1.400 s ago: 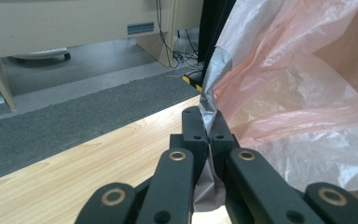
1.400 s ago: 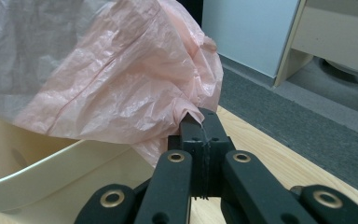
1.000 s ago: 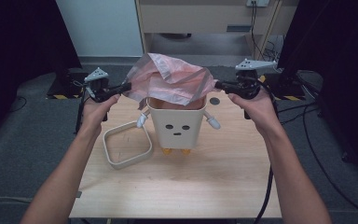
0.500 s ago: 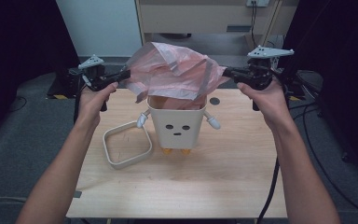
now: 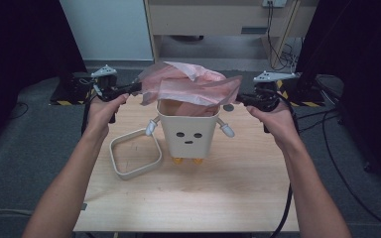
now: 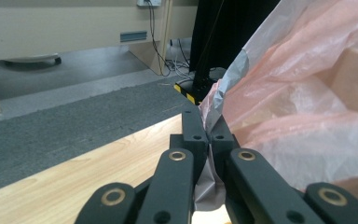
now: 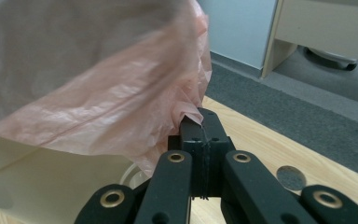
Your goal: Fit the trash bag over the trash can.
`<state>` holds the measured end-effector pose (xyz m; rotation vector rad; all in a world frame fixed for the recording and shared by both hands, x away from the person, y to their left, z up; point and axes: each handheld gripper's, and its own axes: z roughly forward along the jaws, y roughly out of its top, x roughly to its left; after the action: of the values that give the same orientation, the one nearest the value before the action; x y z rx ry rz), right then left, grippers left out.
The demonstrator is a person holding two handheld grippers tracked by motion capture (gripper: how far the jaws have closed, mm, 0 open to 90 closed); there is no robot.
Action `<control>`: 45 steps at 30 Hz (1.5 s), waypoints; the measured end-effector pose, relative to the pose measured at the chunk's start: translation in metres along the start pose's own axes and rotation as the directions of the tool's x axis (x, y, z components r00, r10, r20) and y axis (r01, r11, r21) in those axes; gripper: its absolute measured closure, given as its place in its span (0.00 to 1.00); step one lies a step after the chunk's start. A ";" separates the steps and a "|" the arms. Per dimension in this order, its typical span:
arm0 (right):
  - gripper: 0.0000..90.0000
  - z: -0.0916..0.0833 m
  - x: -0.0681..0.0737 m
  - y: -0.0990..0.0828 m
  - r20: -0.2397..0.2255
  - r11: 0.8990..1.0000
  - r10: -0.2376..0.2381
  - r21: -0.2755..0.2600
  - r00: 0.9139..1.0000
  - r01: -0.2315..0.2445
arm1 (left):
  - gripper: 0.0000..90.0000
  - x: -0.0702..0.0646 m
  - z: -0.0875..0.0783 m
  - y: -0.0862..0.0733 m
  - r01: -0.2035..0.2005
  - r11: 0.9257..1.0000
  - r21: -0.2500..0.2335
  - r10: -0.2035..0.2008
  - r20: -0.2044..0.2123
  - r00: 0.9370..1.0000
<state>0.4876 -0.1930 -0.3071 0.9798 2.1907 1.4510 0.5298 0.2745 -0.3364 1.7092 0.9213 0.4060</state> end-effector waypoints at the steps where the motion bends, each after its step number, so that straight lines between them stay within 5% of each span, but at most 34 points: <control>1: 1.00 0.002 0.000 -0.002 -0.004 1.000 0.005 0.000 1.000 -0.005 | 0.99 0.000 0.000 -0.001 0.004 1.000 -0.001 -0.004 0.002 1.000; 14: 1.00 0.017 0.004 -0.006 -0.029 1.000 0.017 0.013 0.999 -0.017 | 0.99 0.006 -0.002 -0.015 0.030 1.000 -0.008 -0.030 0.006 1.000; 18: 1.00 0.016 0.002 -0.006 -0.031 1.000 0.020 0.012 0.999 -0.019 | 0.99 0.008 -0.004 -0.015 0.005 1.000 -0.012 -0.006 -0.023 1.000; 30: 1.00 0.011 -0.001 -0.006 -0.037 1.000 0.023 0.006 0.999 -0.023 | 0.99 0.015 -0.005 -0.023 0.014 1.000 -0.018 -0.015 -0.035 0.999; 40: 1.00 0.022 0.000 -0.013 -0.073 0.998 0.062 -0.025 0.995 -0.064 | 0.99 0.009 -0.004 -0.030 0.039 0.999 -0.004 -0.039 -0.009 0.999; 45: 0.99 0.022 0.002 -0.014 -0.083 0.997 0.065 -0.030 0.994 -0.068 | 0.99 0.003 -0.009 -0.030 0.039 0.999 -0.036 -0.039 0.011 0.999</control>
<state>0.4949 -0.1804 -0.3294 1.0080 2.2032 1.5789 0.5142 0.2857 -0.3613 1.6566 0.9333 0.3850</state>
